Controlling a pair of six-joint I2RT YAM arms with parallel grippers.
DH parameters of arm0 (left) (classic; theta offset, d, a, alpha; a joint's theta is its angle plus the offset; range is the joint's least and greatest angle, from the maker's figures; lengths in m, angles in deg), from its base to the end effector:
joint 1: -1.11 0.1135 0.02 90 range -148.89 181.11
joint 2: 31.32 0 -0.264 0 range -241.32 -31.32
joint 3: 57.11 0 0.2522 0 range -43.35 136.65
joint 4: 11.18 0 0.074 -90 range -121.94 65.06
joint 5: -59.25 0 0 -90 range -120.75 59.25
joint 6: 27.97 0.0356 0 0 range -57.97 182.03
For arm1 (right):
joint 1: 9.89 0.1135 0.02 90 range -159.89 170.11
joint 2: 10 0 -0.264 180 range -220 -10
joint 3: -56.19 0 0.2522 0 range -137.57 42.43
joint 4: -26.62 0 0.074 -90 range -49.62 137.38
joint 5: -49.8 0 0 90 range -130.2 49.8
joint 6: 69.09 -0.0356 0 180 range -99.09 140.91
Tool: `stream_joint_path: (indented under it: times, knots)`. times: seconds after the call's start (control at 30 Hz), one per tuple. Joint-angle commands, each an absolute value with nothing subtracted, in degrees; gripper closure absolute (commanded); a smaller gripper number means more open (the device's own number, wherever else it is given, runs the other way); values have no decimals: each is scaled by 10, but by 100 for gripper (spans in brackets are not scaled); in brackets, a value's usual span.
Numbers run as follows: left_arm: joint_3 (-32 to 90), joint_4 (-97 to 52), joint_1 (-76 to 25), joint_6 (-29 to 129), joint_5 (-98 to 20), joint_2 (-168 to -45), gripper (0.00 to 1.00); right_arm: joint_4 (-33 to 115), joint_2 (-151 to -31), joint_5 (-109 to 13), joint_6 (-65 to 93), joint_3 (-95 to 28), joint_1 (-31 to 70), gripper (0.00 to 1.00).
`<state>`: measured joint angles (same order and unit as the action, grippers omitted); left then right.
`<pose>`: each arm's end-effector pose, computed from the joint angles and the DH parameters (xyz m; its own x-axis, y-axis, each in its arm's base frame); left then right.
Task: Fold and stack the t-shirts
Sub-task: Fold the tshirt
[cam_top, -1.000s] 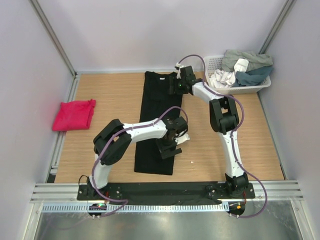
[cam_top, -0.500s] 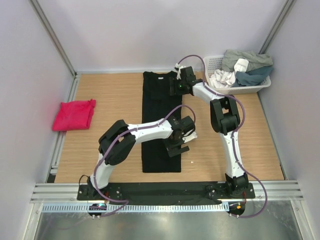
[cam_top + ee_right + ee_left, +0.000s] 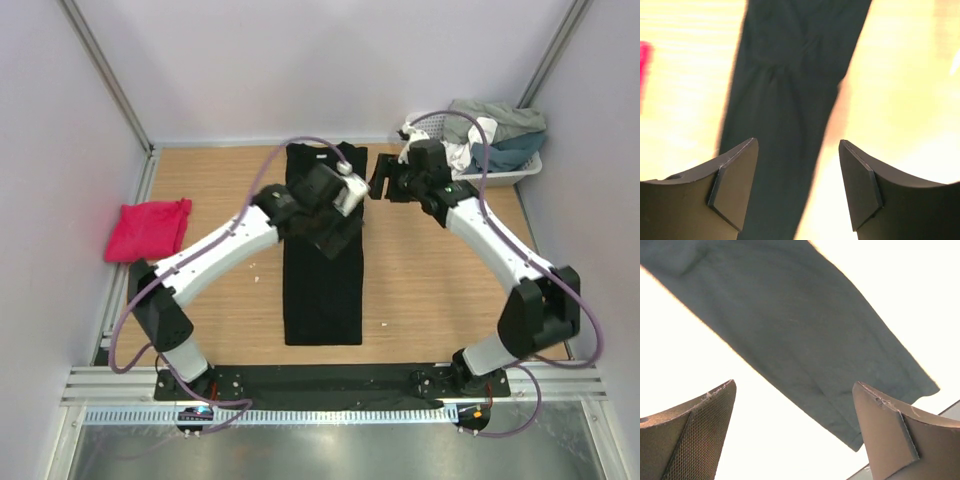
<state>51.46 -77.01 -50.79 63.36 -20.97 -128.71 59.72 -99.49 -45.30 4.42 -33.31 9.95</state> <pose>0.2297 -0.2831 0.3352 -0.4865 0.6576 -0.5752 0.7263 0.6703 0.1519 0.3390 0.1257 0.3178 -0.6083 0.0811 -0.7896 -0.2456 0.9267 0.2843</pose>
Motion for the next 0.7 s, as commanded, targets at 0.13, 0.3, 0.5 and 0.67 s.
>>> stream_joint_path:
  times: [0.13, 0.3, 0.5, 0.67]
  knots:
    - [415, -770, -269, 390, -427, -1169, 6, 660, -877, -605, -205, -120, 96, 29]
    - [180, -713, -218, 295, -523, -1114, 13, 617, -844, -631, -230, -3, 107, 29]
    - [17, -645, -209, 228, -609, -1084, 18, 668, -821, -668, -221, 61, 108, 31]
    - [-3, -616, -210, 199, -642, -1127, 19, 633, -834, -701, -251, 115, 115, 33]
